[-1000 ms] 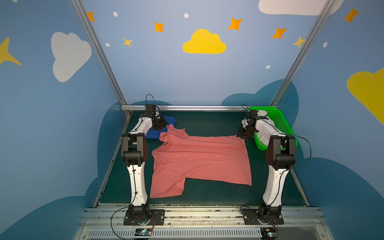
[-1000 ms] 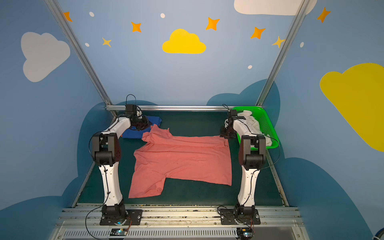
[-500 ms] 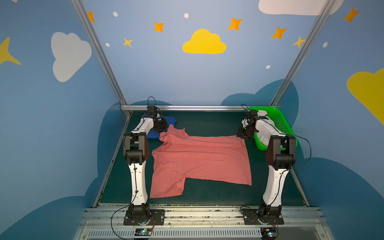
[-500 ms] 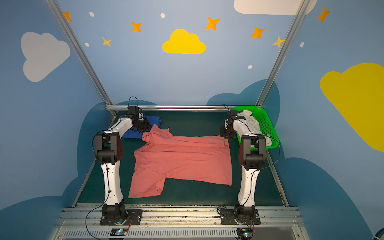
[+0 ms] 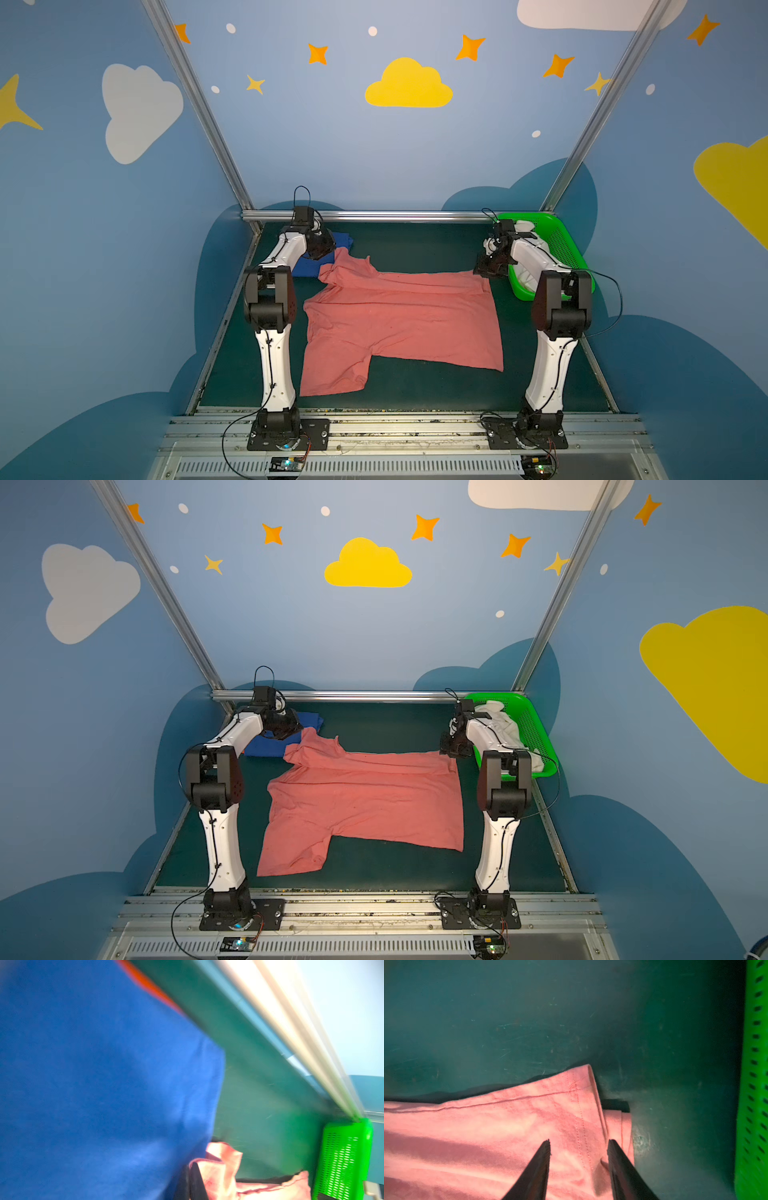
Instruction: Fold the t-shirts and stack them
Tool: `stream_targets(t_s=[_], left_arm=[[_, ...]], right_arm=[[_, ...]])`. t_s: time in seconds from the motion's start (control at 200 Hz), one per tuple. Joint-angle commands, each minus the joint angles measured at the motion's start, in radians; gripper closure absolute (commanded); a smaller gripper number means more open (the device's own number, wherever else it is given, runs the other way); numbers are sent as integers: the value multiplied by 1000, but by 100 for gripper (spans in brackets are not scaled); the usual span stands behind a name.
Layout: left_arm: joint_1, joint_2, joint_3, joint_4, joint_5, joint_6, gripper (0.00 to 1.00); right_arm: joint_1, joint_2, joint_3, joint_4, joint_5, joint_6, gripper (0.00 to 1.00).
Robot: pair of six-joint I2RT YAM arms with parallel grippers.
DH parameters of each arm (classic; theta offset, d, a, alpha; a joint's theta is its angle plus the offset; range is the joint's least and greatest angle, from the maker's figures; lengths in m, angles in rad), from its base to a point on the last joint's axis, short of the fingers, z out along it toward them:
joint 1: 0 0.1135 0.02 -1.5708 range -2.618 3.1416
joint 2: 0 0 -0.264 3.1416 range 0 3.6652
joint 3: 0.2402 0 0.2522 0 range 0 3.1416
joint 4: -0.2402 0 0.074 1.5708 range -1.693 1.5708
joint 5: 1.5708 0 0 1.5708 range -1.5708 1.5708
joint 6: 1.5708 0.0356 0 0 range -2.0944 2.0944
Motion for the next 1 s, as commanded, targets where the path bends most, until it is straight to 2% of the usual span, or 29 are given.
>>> stream_targets(t_s=[0.0,0.491,0.786,0.996], left_arm=[[-2,-71,-15,21,-1,18,95],[-7,-199,-111,27,-9,60,95],[-8,-247,-149,24,-21,74,95],[-8,-253,-149,12,-31,80,95]], right_arm=[[-4,8,-12,-19,-3,3,53],[-23,51,55,-57,44,4,53],[-26,176,244,-115,18,-11,59],[-26,264,368,-172,-2,-18,59]])
